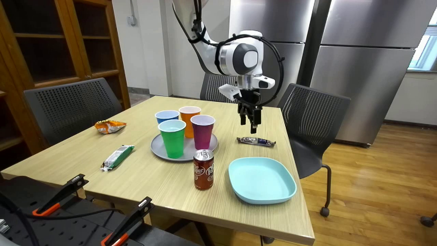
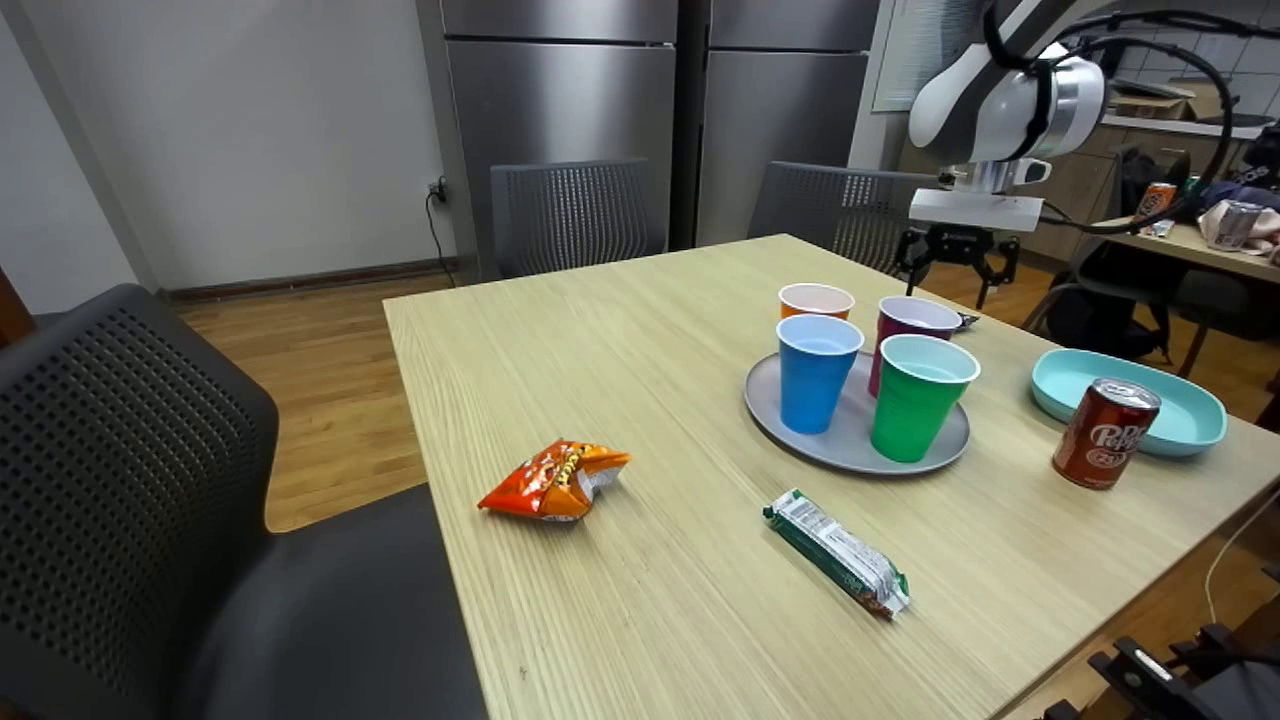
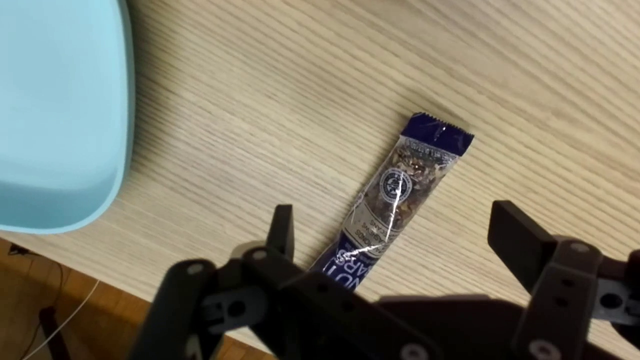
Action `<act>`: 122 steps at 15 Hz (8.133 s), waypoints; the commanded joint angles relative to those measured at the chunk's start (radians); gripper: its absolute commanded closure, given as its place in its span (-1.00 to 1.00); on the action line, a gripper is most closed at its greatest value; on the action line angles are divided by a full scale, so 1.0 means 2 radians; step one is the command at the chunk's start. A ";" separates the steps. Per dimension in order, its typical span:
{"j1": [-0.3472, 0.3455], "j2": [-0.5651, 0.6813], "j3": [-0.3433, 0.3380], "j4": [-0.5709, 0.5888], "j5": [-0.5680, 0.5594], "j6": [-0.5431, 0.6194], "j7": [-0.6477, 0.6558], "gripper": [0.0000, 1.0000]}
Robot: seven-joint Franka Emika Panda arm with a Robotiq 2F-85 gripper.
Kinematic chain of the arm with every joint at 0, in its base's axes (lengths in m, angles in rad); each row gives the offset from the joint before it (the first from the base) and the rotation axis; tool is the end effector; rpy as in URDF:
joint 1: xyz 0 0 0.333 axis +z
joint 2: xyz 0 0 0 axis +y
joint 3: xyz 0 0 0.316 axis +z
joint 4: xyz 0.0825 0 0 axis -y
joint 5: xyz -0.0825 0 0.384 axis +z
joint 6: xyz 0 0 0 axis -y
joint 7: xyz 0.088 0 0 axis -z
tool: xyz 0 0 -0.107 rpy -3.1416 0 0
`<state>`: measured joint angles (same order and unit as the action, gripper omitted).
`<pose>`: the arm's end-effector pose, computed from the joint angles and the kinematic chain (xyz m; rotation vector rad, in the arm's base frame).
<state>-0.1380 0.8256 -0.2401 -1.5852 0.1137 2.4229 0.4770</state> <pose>0.6573 -0.2363 0.1626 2.7666 -1.2714 0.0647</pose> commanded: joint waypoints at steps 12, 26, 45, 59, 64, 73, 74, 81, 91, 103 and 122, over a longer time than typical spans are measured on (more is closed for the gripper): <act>-0.009 0.090 -0.010 0.117 0.013 -0.071 0.079 -1.00; -0.011 0.103 -0.010 0.135 0.010 -0.080 0.085 0.13; 0.019 -0.019 -0.024 -0.005 -0.026 0.010 0.047 1.00; 0.026 -0.049 -0.015 -0.061 -0.024 0.051 0.022 -0.10; 0.025 -0.034 -0.013 -0.038 -0.018 0.038 0.030 -0.84; 0.020 0.003 -0.020 0.001 0.011 0.016 0.077 -1.00; 0.018 0.007 -0.021 0.005 0.013 0.013 0.081 -1.00; 0.003 0.036 -0.023 0.033 0.013 -0.005 0.095 -1.00; 0.003 0.057 -0.023 0.037 0.006 0.005 0.092 -1.00; 0.001 0.074 -0.017 0.067 0.009 -0.014 0.094 -1.00; -0.007 0.123 -0.014 0.154 0.007 -0.081 0.098 -0.35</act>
<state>-0.1356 1.0525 -0.2763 -1.3283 0.1279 2.3031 0.6609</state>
